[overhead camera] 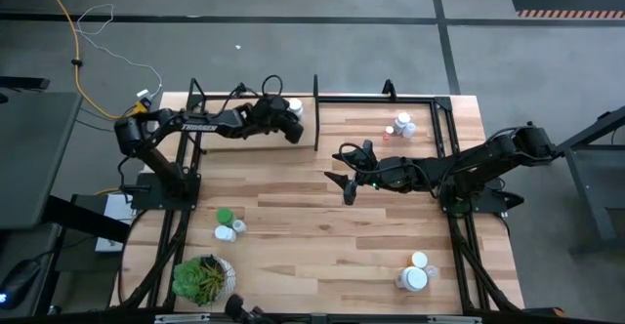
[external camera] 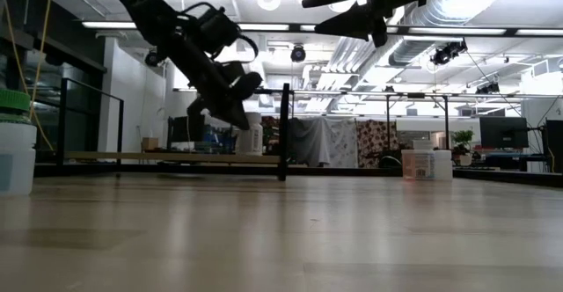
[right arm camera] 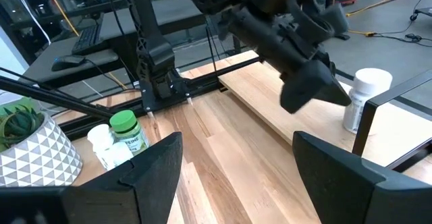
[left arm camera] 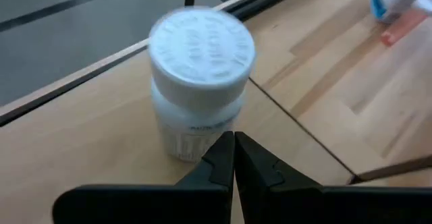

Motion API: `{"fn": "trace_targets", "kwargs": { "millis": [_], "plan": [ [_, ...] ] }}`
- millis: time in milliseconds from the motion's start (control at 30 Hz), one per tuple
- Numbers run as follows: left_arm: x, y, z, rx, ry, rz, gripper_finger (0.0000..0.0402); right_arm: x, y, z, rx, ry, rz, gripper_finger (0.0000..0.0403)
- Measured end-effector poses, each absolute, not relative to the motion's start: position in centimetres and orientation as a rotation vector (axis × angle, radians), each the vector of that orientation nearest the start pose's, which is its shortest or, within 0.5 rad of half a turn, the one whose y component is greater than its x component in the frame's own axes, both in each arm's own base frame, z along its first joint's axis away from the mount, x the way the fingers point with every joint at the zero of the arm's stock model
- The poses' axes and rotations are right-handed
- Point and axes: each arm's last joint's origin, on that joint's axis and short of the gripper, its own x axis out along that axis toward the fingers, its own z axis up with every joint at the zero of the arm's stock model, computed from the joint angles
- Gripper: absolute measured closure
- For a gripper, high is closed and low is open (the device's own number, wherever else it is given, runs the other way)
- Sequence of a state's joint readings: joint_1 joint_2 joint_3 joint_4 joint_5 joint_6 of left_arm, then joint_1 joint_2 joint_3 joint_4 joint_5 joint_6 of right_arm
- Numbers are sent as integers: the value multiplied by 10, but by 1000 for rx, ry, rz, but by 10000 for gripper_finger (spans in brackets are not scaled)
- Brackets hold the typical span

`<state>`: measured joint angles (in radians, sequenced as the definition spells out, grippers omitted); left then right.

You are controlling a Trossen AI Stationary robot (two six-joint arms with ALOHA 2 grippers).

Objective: Pick and place medicine bottles onto shelf by color
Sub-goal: Put the top medium white pill bottle on the shelf, then put the pink pill bottle on the shelf

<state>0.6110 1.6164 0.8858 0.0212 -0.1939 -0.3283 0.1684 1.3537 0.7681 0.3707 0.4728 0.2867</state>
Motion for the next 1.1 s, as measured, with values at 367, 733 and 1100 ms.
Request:
{"fn": "trace_targets", "kwargs": {
  "millis": [367,733,1100],
  "plan": [
    [285,205,167,-432,621,883,401,290,36,256,208,161,-329,130],
    [275,176,216,-373,592,800,401,290,36,256,196,167,-329,130],
    [236,49,265,-172,228,409,401,290,36,255,172,179,-328,130]
  ]
}}
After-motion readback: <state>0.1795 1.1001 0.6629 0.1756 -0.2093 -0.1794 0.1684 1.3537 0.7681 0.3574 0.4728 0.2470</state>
